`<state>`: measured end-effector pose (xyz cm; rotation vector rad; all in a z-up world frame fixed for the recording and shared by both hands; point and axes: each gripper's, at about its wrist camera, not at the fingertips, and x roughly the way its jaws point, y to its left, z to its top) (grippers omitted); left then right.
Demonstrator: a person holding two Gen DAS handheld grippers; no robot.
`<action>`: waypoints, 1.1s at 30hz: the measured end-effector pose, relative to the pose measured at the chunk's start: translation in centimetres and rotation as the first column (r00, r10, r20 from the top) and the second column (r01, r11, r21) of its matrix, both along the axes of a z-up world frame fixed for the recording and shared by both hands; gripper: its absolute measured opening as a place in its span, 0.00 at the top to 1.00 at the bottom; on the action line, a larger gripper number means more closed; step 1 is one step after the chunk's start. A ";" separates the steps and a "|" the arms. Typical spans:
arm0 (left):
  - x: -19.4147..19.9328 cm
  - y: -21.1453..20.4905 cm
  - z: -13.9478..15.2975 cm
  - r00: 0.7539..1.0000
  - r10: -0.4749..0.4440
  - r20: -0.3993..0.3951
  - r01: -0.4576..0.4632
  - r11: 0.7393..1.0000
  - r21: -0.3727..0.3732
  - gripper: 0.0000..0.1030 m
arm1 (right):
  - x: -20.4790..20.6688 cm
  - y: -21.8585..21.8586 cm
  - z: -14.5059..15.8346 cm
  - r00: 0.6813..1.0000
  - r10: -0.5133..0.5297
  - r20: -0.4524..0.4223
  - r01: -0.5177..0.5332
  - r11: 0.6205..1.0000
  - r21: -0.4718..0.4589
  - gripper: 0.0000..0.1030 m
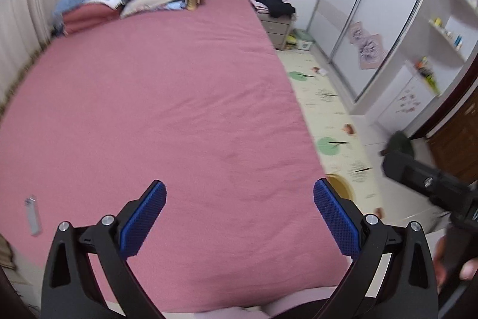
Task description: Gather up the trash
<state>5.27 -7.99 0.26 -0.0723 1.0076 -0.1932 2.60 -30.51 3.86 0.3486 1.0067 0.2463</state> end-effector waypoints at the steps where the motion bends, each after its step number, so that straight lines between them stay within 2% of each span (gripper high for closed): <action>1: 0.2 0.1 -0.1 1.000 0.002 -0.008 -0.002 1.000 -0.012 0.04 | -0.1 0.0 0.1 1.000 0.005 0.004 -0.005 1.000 -0.004 0.10; 9: 0.5 0.0 0.2 0.999 0.046 0.000 -0.046 0.999 0.009 0.04 | 0.4 0.2 0.3 1.000 0.014 0.022 -0.014 1.000 -0.013 0.10; 23: 0.6 -0.7 0.4 0.999 0.040 0.012 -0.040 0.998 0.057 0.04 | 0.7 0.3 0.1 1.000 0.016 0.012 -0.016 1.000 -0.019 0.10; 33: 0.6 -0.1 0.2 0.997 0.072 0.001 -0.072 0.996 0.045 0.04 | 0.4 0.8 0.4 0.999 0.027 0.025 -0.026 0.999 -0.034 0.10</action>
